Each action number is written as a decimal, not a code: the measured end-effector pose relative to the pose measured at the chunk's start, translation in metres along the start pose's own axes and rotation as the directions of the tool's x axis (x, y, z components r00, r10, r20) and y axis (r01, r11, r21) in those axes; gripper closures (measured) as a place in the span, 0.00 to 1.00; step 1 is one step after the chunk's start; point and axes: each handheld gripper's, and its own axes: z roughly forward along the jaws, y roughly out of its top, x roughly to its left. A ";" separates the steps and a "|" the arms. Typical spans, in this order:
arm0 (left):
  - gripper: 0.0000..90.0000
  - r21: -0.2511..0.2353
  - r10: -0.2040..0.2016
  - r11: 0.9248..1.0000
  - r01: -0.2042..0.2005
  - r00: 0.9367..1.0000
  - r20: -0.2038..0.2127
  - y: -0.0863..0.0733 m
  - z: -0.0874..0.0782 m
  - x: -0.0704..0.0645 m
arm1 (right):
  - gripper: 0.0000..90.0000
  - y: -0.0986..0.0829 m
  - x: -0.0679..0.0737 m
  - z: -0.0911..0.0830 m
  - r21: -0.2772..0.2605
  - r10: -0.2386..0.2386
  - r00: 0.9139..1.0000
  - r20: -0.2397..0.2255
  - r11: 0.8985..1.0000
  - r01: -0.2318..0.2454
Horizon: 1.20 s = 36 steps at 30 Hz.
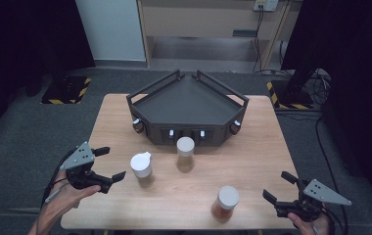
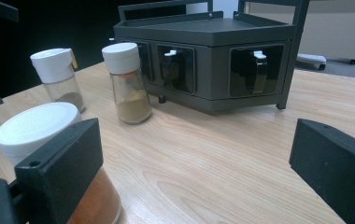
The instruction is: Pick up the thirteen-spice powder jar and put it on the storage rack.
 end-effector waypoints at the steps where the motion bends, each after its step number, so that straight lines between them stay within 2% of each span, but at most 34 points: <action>1: 0.00 0.004 0.002 1.000 -0.002 1.000 0.002 0.002 0.001 0.000 | 0.04 0.000 0.000 0.000 -0.001 -0.001 1.000 0.000 1.000 0.001; 15: 0.00 0.066 -0.016 0.998 0.016 1.000 -0.002 0.013 0.020 0.002 | 0.04 0.000 0.000 0.000 -0.001 0.000 1.000 -0.001 1.000 0.000; 25: 0.01 0.091 -0.016 0.996 0.015 1.000 0.005 0.018 0.031 0.004 | 0.04 0.000 0.000 -0.001 -0.003 0.003 1.000 0.000 1.000 -0.003; 36: 0.02 0.123 -0.032 0.992 0.031 0.999 0.006 0.015 0.055 0.005 | 0.04 -0.001 0.000 -0.001 -0.006 0.005 1.000 0.001 1.000 -0.005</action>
